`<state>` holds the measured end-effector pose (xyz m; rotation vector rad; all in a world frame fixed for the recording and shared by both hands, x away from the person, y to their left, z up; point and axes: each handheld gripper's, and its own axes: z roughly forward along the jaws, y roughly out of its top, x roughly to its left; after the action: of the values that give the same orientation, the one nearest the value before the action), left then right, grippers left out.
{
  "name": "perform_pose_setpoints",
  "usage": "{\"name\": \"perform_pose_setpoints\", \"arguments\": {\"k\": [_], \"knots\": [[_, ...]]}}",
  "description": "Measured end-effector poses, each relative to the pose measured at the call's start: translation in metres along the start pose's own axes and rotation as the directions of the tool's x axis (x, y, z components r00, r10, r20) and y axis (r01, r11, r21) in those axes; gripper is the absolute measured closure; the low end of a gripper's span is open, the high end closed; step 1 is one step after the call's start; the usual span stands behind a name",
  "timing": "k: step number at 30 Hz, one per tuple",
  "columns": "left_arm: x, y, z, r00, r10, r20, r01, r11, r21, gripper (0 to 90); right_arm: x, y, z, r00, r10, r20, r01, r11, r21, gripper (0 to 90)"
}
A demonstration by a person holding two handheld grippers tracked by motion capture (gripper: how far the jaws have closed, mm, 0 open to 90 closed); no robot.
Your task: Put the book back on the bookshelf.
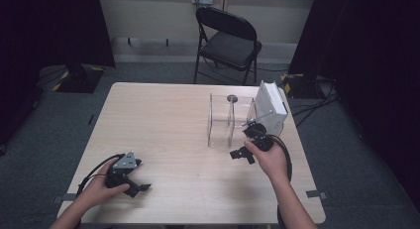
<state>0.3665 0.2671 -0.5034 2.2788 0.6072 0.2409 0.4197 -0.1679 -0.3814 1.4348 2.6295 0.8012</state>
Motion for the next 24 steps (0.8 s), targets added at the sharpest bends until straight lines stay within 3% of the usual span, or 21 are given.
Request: {"name": "perform_pose_setpoints", "arguments": {"k": [11,24], "knots": [[0.000,0.000,0.000,1.0000,0.000,0.000,0.000,1.0000,0.000,0.0,0.010,0.000,0.010,0.9992,-0.041,-0.004,0.041,0.9992,0.006,22.6],[0.000,0.000,0.000,1.0000,0.000,0.001,0.000,1.0000,0.000,0.0,0.018,0.001,0.021,0.9983,-0.051,-0.027,0.052,0.9987,0.004,22.6]]}}
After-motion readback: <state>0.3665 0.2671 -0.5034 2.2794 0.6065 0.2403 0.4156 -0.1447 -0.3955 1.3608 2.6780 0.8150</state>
